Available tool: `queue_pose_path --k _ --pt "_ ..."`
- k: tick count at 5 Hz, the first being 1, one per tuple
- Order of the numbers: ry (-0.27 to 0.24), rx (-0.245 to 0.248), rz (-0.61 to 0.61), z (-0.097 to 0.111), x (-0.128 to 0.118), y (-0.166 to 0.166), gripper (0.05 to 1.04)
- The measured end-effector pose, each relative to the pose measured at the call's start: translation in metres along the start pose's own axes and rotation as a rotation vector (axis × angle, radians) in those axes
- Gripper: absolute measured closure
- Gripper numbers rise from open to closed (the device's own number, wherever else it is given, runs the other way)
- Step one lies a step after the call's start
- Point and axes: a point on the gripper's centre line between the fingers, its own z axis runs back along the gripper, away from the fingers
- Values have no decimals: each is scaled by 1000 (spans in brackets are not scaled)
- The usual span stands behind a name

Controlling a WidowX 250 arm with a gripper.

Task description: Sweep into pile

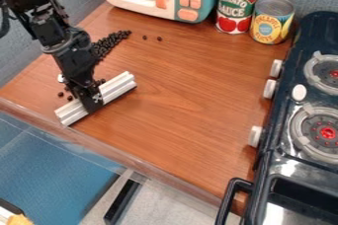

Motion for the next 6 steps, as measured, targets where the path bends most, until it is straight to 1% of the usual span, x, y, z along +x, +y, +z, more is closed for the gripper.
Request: queue_pose_path --k 1,2,3,4,5,6 --pt "9 -9 12 -1 2 13 712" --pt "13 21 14 -1 8 29 713" --pt "20 23 8 -1 14 39 713" --pt "54 34 -21 0 17 52 713" --pt "84 59 -52 0 17 63 713" --pt "91 63 -53 0 17 64 713"
